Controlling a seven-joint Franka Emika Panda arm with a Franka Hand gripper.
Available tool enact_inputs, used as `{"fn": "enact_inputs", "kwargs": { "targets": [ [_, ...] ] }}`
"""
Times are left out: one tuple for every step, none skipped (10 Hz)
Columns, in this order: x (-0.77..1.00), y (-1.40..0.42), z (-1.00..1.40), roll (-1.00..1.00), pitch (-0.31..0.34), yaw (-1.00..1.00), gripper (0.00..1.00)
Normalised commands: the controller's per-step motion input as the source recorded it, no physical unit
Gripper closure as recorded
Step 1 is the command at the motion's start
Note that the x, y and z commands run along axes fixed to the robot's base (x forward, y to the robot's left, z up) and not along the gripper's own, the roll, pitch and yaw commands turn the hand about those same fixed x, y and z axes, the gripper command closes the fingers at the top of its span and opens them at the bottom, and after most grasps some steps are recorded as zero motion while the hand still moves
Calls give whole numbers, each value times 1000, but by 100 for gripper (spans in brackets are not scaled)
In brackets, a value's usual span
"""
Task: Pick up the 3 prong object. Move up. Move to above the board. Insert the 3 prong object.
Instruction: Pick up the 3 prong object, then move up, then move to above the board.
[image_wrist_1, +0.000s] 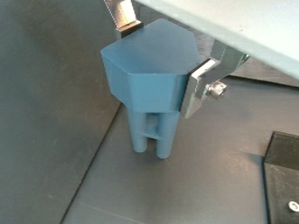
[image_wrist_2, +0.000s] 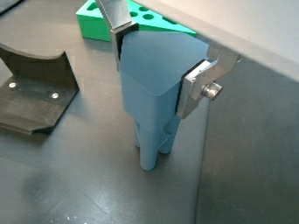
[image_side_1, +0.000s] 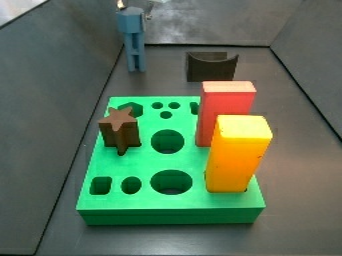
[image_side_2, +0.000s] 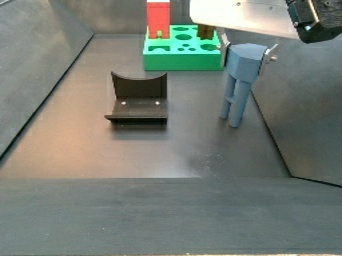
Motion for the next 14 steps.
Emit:
{"fn": "enact_inputs", "kwargs": {
  "targets": [
    [0,0,0,0,0,0,100],
    [0,0,0,0,0,0,100],
    [0,0,0,0,0,0,100],
    [0,0,0,0,0,0,100],
    [0,0,833,0,0,0,100],
    [-18,28,822,-1,5,20,100],
    [-43,23,749,-6,15,21,100],
    [-33,14,632,-10,18,16,100],
    [-18,11,440,-18,24,12,100],
    [-9,8,281,-26,38,9,100],
    [0,47,1000,-135,89,12,100],
    [2,48,1000,-139,98,11,100],
    [1,46,1000,-142,91,4,100],
    [0,45,1000,-141,79,-1,100]
  ]
}}
